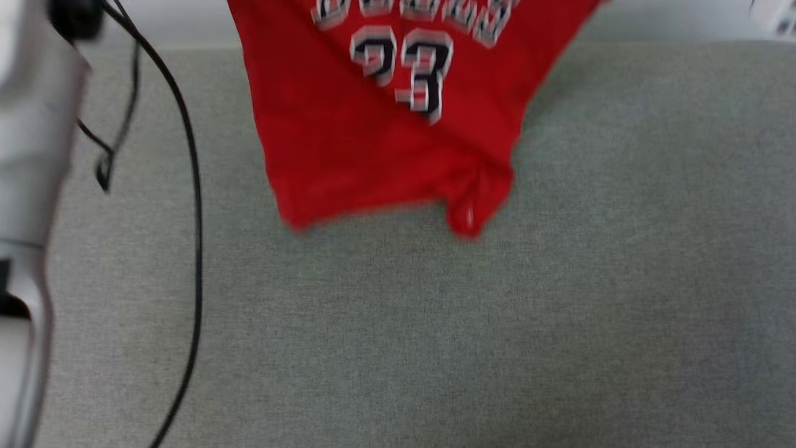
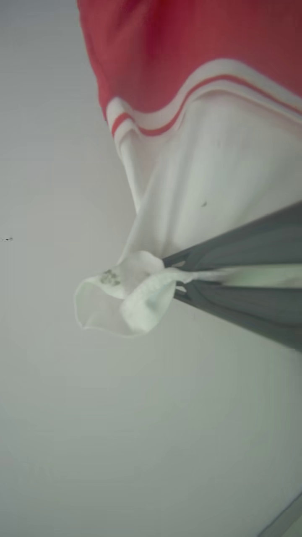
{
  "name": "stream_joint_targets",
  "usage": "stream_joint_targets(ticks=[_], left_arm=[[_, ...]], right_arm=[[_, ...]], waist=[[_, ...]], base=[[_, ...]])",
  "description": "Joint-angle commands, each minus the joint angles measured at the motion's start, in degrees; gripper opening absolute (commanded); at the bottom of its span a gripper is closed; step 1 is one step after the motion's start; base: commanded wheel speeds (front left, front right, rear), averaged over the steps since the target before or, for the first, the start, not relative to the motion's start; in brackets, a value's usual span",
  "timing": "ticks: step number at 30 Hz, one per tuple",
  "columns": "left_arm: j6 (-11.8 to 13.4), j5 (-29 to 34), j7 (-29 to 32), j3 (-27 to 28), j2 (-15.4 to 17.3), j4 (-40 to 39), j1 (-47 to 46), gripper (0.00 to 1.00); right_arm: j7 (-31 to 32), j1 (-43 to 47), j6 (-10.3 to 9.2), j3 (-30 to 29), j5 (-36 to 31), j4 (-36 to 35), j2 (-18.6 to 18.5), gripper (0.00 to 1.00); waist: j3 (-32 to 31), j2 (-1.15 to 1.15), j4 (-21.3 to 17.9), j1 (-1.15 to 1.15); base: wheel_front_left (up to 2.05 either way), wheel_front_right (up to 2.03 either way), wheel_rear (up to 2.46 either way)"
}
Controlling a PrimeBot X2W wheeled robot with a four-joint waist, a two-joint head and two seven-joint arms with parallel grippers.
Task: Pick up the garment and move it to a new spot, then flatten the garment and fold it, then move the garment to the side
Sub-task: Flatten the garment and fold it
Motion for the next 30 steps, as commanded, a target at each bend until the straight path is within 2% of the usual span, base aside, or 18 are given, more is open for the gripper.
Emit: stream_joint_targets(ticks=[1, 9, 17, 25, 30], left_arm=[[0.3, 0.6, -0.7, 0.5, 1.0, 0.8, -2.4, 0.00], [-0.6, 0.7, -5.0, 2.0, 2.0, 3.2, -14.2, 0.00], [-1.7, -0.1, -8.6, 3.0, 2.4, 5.1, -18.8, 0.00], [-3.3, -2.3, -11.1, 4.1, 1.3, 7.1, -17.0, 0.00], [-5.7, -4.7, -11.4, 4.7, 0.0, 9.9, -14.2, 0.00]], right_arm=[[-1.2, -3.2, -0.09, -0.4, -0.8, 1.2, 0.1, 0.00], [-7.0, -19.8, -0.09, -0.3, -3.4, 7.5, 0.7, 0.00], [-13.0, -30.5, -0.09, 1.0, -4.7, 14.3, 2.2, 0.00], [-17.1, -33.6, -0.09, 4.0, -4.1, 18.4, 3.5, 0.00], [-19.3, -31.6, -0.09, 6.4, -1.9, 20.5, 3.5, 0.00]], waist=[[2.3, 0.00, -0.3, -0.01], [8.5, 0.00, -0.7, -0.01], [16.1, 0.00, -1.6, -0.01], [21.3, 0.00, -2.0, -0.01], [22.8, 0.00, -1.8, -0.01]], base=[[0.00, 0.00, 0.00], [0.00, 0.00, 0.00], [0.00, 0.00, 0.00], [0.00, 0.00, 0.00], [0.00, 0.00, 0.00]])
